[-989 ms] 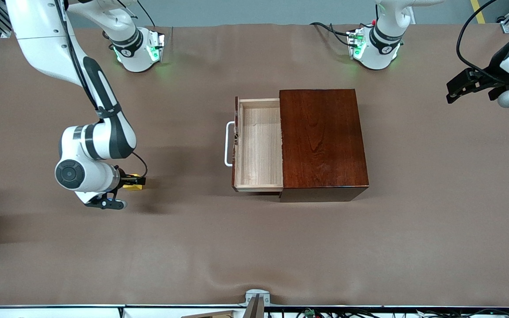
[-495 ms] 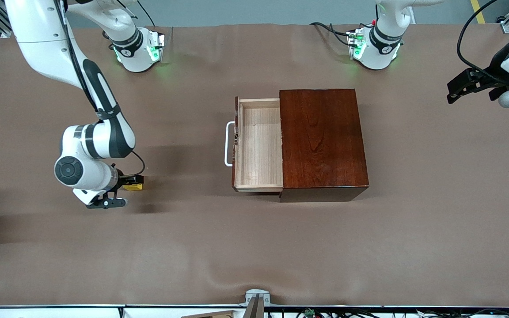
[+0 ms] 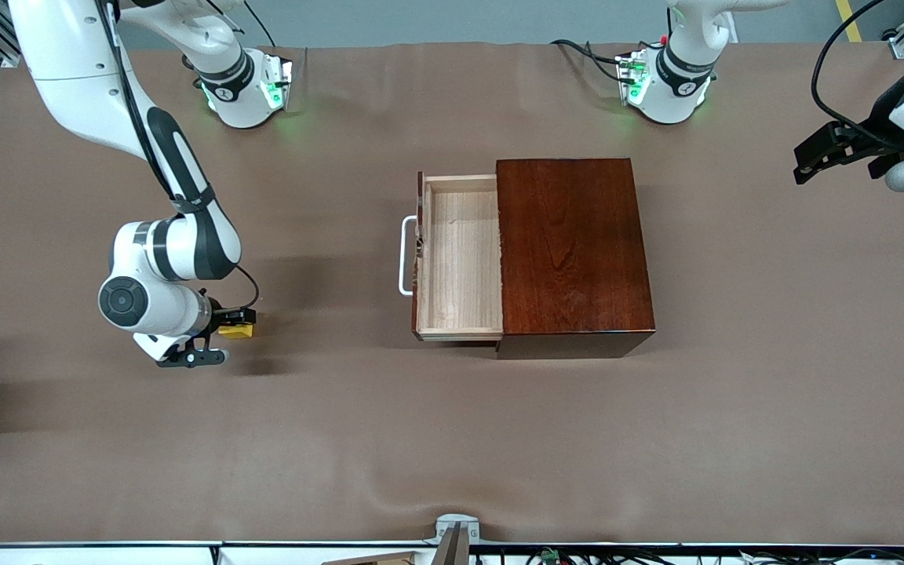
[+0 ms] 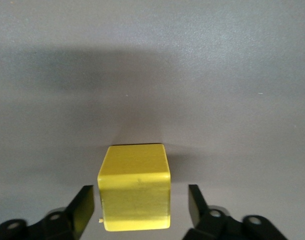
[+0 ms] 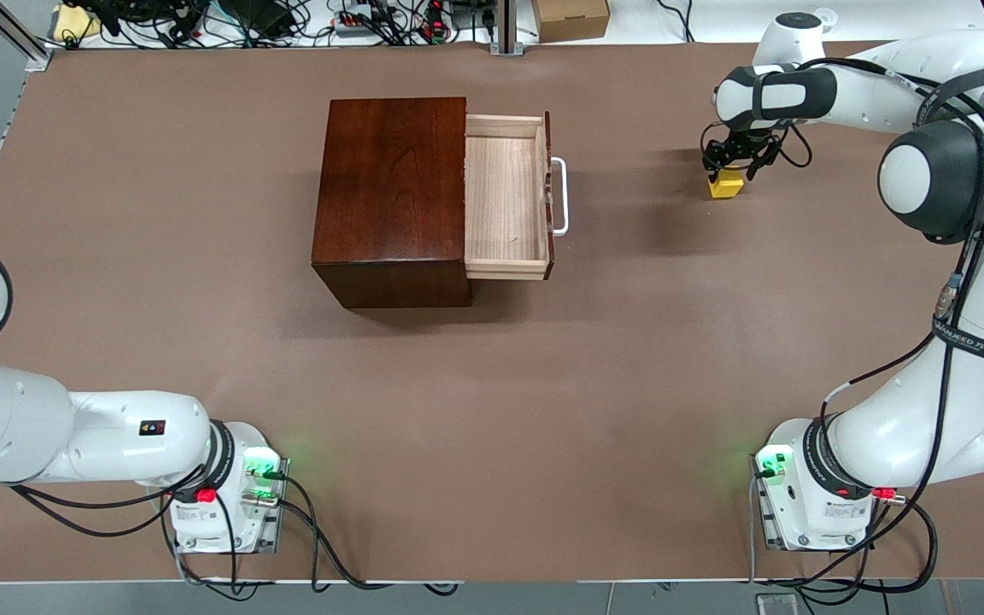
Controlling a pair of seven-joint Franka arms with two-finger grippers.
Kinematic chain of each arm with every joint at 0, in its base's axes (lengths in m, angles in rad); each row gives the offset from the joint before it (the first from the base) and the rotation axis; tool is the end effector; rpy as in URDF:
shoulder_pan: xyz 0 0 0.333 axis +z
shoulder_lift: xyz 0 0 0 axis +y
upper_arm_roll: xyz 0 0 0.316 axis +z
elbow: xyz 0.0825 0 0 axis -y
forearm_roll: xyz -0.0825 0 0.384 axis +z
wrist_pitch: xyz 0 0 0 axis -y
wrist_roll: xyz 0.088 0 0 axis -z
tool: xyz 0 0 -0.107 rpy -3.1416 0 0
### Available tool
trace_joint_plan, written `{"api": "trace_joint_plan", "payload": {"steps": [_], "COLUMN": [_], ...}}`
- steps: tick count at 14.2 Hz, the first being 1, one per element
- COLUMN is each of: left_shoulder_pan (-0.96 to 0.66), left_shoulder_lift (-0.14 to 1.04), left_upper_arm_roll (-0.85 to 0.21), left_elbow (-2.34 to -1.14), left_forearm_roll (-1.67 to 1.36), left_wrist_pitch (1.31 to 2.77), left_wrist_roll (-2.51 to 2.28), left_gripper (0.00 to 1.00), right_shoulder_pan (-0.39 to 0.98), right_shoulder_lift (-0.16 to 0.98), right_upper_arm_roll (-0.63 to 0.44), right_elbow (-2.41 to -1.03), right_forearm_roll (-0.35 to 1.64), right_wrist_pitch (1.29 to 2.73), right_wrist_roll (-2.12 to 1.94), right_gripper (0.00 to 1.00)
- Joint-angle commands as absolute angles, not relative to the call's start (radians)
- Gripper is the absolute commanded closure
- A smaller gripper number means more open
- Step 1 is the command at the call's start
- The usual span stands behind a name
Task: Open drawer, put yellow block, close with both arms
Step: 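Lift the yellow cube and carry it over the open drawer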
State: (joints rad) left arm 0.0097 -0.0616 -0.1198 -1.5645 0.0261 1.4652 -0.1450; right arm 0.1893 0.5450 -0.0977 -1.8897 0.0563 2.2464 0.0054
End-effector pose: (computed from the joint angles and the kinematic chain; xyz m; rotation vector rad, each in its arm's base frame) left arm 0.5214 -0.0568 0.6514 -3.1027 -0.0582 0.0521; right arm 0.6103 0.0597 0.2019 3.1070 0.0874 -0.2871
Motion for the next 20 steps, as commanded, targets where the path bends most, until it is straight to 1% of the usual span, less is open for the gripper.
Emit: {"api": "trace_joint_plan", "payload": {"steps": [1,2,3,4,7,13,17,20], "left_shoulder_pan": [0.032,0.032,0.032,0.032,0.032,0.032,0.032,0.032], "left_shoulder_lift": [-0.083,-0.083,-0.083,-0.083,-0.083,-0.084,-0.084,-0.083], "left_upper_arm_roll": [-0.133,-0.133,-0.132,-0.132,-0.132,-0.132,-0.132,-0.13], "left_elbow": [-1.586,-1.585,-1.586,-1.586,-1.586,-1.586,-1.586,-1.586], "left_forearm_roll": [0.02,0.02,0.02,0.02,0.02,0.018,0.018,0.02], "left_wrist_pitch": [1.479,1.479,1.479,1.479,1.479,1.479,1.479,1.479], "left_wrist_roll": [-0.121,-0.123,-0.121,-0.123,-0.123,-0.121,-0.121,-0.121], "left_gripper": [0.0,0.0,0.0,0.0,0.0,0.0,0.0,0.0], "right_shoulder_pan": [0.189,0.189,0.189,0.19,0.21,0.238,0.308,0.388], "right_shoulder_lift": [0.537,0.538,0.538,0.538,0.519,0.46,0.404,0.384], "right_upper_arm_roll": [-0.095,-0.094,-0.092,-0.092,-0.091,-0.089,-0.089,-0.089], "right_elbow": [-1.907,-1.907,-1.907,-1.907,-1.899,-1.839,-1.829,-1.778], "right_forearm_roll": [0.072,0.074,0.074,0.075,0.075,0.077,0.09,0.11], "right_wrist_pitch": [2.264,2.272,2.273,2.272,2.237,2.086,1.991,1.887], "right_wrist_roll": [-0.012,-0.012,-0.012,-0.011,0.006,0.184,0.467,0.735], "right_gripper": [0.68,0.76,0.98,1.0,1.0,1.0,1.0,1.0]}}
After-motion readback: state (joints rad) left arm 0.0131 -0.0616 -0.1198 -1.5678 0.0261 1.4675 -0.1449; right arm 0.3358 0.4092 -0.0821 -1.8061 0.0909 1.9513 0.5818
